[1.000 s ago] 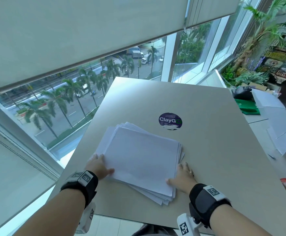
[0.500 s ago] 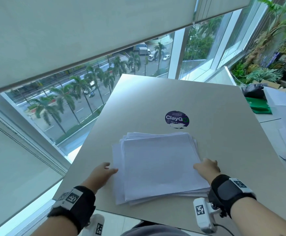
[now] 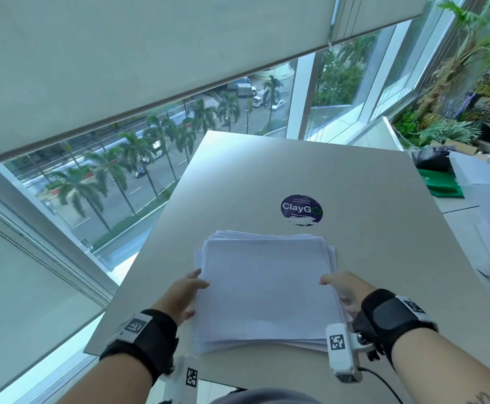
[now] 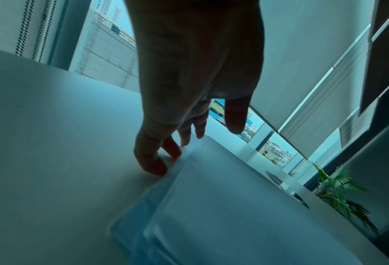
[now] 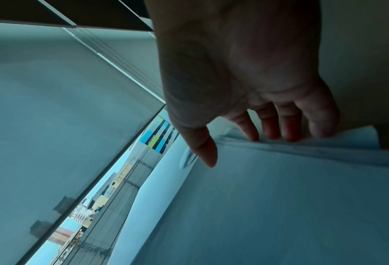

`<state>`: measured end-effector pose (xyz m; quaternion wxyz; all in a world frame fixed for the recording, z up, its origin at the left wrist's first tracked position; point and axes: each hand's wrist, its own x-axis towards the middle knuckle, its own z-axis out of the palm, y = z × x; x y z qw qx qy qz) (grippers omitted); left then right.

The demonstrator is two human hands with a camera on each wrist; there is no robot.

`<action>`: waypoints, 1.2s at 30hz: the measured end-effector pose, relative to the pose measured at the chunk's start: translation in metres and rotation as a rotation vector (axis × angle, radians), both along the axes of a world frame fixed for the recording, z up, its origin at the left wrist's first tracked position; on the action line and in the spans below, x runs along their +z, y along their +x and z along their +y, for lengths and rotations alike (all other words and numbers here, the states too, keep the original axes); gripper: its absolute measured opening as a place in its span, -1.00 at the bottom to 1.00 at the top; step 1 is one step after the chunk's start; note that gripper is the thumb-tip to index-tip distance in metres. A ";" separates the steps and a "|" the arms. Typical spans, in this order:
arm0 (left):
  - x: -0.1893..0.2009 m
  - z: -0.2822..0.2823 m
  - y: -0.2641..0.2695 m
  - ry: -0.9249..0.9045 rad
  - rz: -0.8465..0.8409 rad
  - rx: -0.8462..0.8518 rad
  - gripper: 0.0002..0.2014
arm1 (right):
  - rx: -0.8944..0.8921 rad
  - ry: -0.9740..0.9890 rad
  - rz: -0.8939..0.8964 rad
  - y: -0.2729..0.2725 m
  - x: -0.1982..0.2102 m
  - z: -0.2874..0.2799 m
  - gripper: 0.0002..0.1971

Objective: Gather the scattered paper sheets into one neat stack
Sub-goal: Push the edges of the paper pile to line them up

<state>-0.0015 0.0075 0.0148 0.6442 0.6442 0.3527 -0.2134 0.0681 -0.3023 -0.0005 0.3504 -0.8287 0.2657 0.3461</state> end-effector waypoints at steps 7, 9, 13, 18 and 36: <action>-0.005 -0.002 0.008 -0.098 -0.020 0.031 -0.51 | -0.142 0.179 0.005 0.005 0.005 -0.008 -0.48; -0.003 0.000 0.010 -0.099 -0.025 0.048 -0.53 | -0.183 0.227 0.009 0.004 0.005 -0.011 -0.43; -0.003 0.002 0.012 -0.090 -0.061 0.099 -0.55 | -0.273 0.224 -0.016 0.004 0.013 -0.014 -0.62; 0.006 -0.011 0.015 -0.102 -0.036 0.060 -0.55 | -0.258 0.302 0.025 0.007 0.012 -0.011 -0.45; 0.009 -0.011 0.029 -0.020 0.026 0.040 -0.93 | -0.419 0.396 -0.019 0.010 0.023 -0.018 -0.89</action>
